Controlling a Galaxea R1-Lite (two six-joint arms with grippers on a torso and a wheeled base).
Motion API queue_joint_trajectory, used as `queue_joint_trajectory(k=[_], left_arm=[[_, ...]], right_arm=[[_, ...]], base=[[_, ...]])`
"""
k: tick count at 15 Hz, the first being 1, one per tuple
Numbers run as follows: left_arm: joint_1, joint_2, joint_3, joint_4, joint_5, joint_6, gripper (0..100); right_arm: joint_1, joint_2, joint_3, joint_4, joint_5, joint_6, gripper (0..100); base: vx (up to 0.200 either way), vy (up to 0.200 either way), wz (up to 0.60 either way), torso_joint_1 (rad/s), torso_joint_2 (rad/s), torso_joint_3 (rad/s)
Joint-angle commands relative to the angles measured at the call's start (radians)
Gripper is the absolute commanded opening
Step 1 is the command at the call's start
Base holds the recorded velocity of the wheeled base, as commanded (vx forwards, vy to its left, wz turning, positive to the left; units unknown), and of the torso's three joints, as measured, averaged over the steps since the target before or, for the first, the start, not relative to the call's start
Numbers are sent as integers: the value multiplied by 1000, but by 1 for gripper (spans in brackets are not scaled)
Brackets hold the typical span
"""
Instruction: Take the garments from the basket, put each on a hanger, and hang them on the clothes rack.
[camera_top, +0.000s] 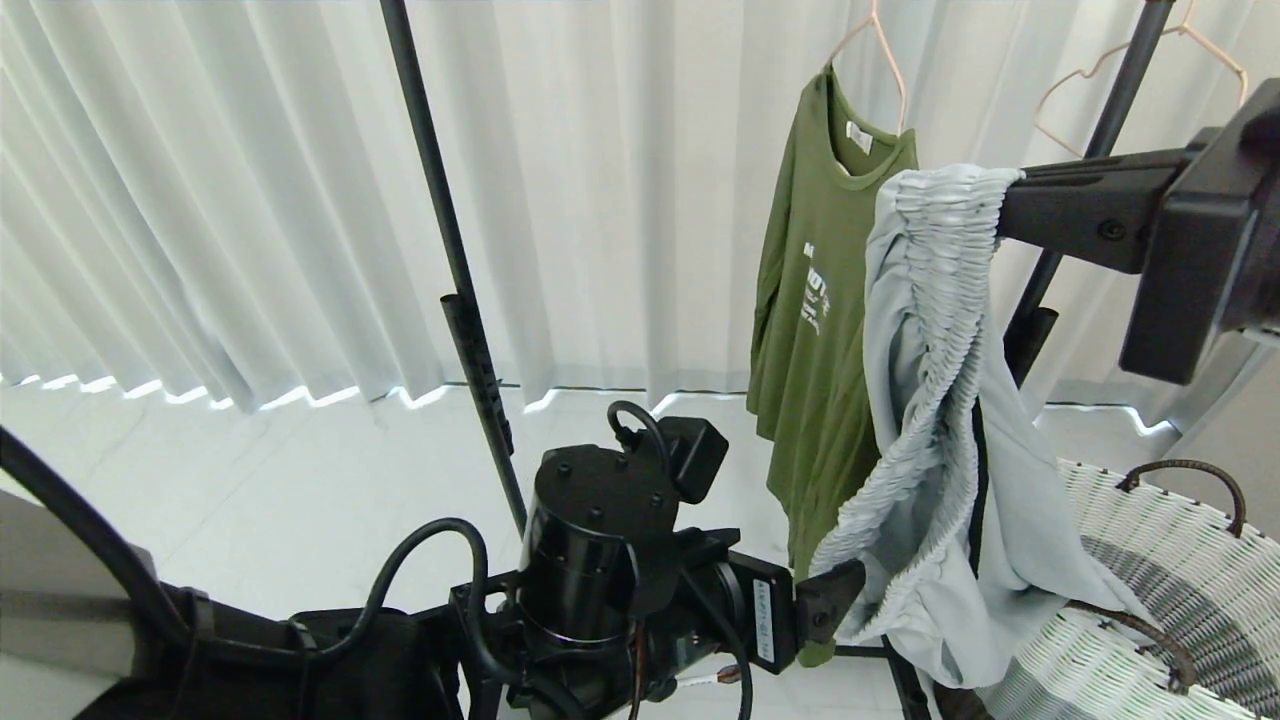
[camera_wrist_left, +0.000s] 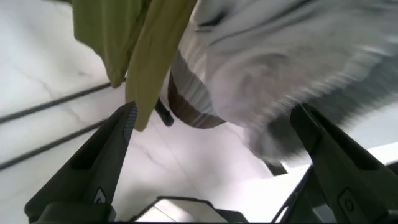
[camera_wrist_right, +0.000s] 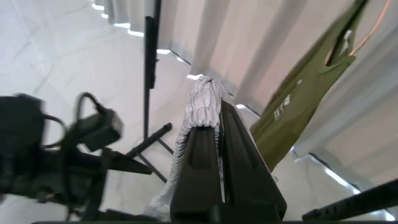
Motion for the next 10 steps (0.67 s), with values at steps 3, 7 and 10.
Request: queue_joint_trajectory(k=[3, 7, 10], left_arm=[[1, 31, 45, 0, 3, -18, 100], [-21, -4, 123, 0, 52, -12, 0], [-29, -127, 197, 0, 144, 129, 0]], right_arm=[[13, -3, -16, 6, -3, -1, 0], [10, -16, -15, 6, -4, -1, 0], [-7, -25, 13, 6, -11, -1, 0]], base=[[0, 0, 0, 0, 0, 0], [0, 0, 0, 0, 0, 0], [0, 0, 0, 0, 0, 0]])
